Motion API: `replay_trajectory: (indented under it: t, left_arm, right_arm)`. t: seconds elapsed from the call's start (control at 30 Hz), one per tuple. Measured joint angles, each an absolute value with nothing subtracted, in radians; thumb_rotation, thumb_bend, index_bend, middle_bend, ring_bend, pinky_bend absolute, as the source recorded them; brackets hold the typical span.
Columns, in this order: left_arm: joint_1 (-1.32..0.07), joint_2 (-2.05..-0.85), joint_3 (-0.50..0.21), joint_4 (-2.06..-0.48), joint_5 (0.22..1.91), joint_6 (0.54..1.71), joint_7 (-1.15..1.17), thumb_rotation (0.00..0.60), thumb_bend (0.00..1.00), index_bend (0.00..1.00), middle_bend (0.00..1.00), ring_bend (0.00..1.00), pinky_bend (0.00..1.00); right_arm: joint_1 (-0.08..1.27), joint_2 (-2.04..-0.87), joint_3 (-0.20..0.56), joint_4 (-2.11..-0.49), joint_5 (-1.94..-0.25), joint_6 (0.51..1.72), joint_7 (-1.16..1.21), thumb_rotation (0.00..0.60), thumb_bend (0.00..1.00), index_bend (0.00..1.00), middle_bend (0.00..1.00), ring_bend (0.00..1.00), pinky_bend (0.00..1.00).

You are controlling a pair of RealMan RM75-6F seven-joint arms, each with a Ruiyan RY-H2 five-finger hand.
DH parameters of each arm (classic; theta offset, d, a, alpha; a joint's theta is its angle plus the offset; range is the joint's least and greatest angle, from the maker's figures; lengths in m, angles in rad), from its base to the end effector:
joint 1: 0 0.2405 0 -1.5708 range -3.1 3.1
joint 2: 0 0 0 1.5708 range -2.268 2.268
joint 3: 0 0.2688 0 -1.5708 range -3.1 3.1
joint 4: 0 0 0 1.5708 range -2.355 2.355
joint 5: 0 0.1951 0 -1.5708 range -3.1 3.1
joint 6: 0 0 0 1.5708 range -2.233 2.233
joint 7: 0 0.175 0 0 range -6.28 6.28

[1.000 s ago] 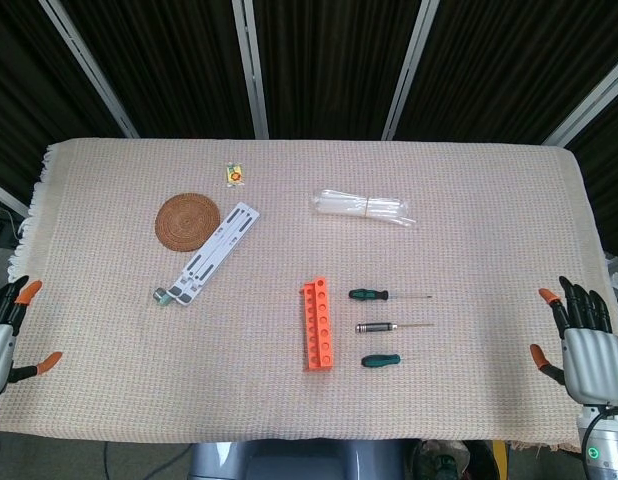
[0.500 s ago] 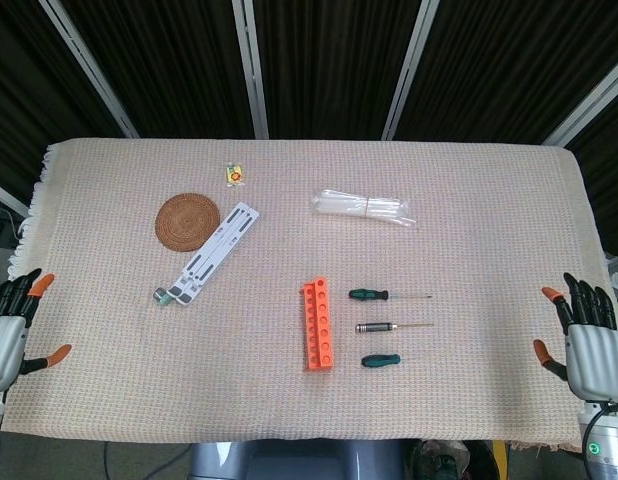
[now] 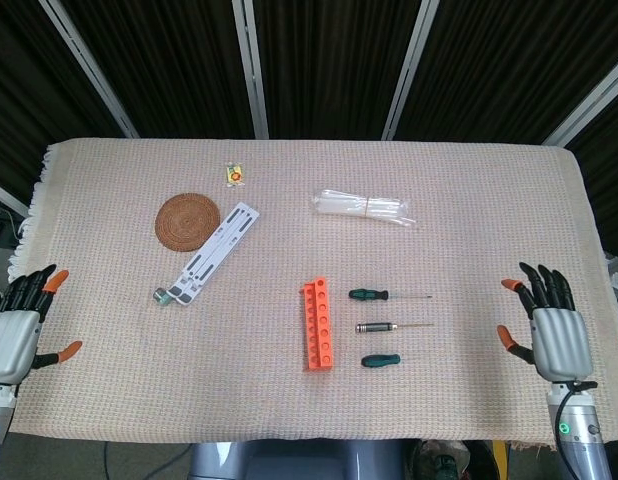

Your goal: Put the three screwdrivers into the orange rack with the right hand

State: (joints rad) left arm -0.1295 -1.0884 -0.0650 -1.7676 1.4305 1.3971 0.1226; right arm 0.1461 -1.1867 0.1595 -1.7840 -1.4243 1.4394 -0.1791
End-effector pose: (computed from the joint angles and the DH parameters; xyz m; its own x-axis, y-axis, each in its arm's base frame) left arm -0.2928 0.2247 0.1660 0.3860 0.0738 0.9195 0.9222 -0.0064 -0.3866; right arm -0.2671 -0.2457 0.1585 0.3213 0.0525 0.9455 -0.9461 -0.0244 0.3228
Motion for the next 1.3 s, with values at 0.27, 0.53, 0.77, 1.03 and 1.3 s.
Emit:
replay_trajectory:
  t: [0.27, 0.53, 0.77, 1.03, 1.3]
  left_arm:
    - [-0.133, -1.08, -0.062, -1.754, 1.446, 1.404, 0.11, 0.6, 0.15, 0.09, 0.0, 0.0, 0.0]
    - [-0.13, -1.069, -0.063, -1.741, 1.437, 1.41, 0.095, 0.6, 0.15, 0.09, 0.0, 0.0, 0.0]
    - [-0.13, -1.063, -0.06, -1.734, 1.437, 1.409, 0.084, 0.6, 0.15, 0.09, 0.0, 0.0, 0.0]
    - [-0.13, -1.06, -0.056, -1.732, 1.436, 1.404, 0.074, 0.6, 0.15, 0.09, 0.0, 0.0, 0.0]
    - [-0.136, -1.053, -0.048, -1.736, 1.437, 1.385, 0.061, 0.6, 0.15, 0.09, 0.0, 0.0, 0.0]
  right_arm:
    - [0.26, -1.21, 0.191, -1.815, -1.401, 1.302, -0.248, 0.6, 0.24, 0.29, 0.08, 0.0, 0.0]
    - [0.418, -1.266, 0.223, -1.824, -1.285, 1.146, -0.556, 0.6, 0.25, 0.28, 0.05, 0.0, 0.0]
    - [0.565, -1.298, 0.241, -1.826, -1.092, 0.985, -0.728, 0.6, 0.25, 0.26, 0.01, 0.0, 0.0]
    - [0.716, -1.369, 0.243, -1.79, -0.896, 0.961, -0.922, 0.6, 0.25, 0.29, 0.01, 0.0, 0.0]
    - [0.813, -1.451, 0.216, -1.715, -0.757, 0.954, -1.017, 0.6, 0.26, 0.33, 0.01, 0.0, 0.0]
